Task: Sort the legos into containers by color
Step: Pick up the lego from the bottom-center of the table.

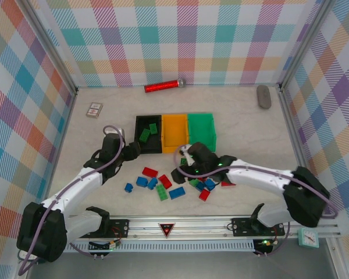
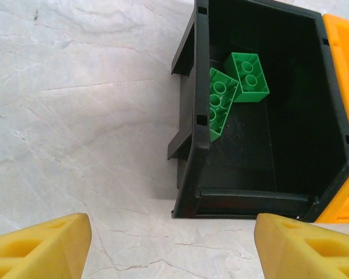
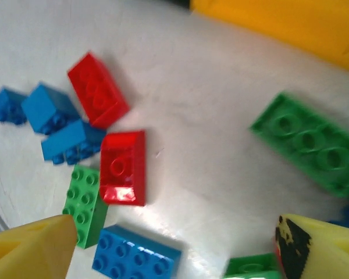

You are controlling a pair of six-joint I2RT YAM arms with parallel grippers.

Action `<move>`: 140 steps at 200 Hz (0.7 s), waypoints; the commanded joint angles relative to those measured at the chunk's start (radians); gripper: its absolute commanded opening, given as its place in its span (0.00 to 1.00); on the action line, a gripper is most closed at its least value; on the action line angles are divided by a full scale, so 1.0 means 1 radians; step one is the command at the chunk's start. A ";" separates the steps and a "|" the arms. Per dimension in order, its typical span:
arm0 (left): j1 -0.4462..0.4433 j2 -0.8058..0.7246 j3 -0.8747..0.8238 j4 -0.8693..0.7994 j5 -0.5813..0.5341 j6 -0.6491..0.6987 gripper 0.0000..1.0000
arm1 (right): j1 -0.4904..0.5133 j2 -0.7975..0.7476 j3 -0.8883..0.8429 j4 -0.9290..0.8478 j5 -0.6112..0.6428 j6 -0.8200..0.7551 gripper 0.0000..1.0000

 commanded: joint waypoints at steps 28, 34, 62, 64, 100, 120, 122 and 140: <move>0.007 -0.034 -0.028 0.091 0.058 -0.016 0.74 | 0.127 0.242 0.221 -0.130 0.065 0.004 0.78; 0.007 -0.038 -0.027 0.086 0.060 -0.016 0.74 | 0.132 0.266 0.240 -0.142 0.072 0.004 0.78; 0.008 -0.051 -0.044 0.093 0.070 -0.026 0.74 | 0.142 0.369 0.310 -0.168 0.101 0.023 0.74; 0.008 -0.051 -0.044 0.091 0.071 -0.026 0.74 | 0.143 0.374 0.313 -0.170 0.103 0.026 0.74; 0.007 -0.058 -0.037 0.083 0.071 -0.017 0.74 | 0.144 0.423 0.336 -0.191 0.112 0.042 0.70; 0.007 -0.061 -0.040 0.086 0.071 -0.016 0.74 | 0.143 0.449 0.345 -0.196 0.111 0.043 0.67; 0.007 -0.061 -0.040 0.086 0.073 -0.016 0.74 | 0.143 0.451 0.347 -0.195 0.111 0.042 0.66; 0.008 -0.058 -0.039 0.086 0.076 -0.013 0.74 | 0.143 0.469 0.355 -0.195 0.116 0.051 0.60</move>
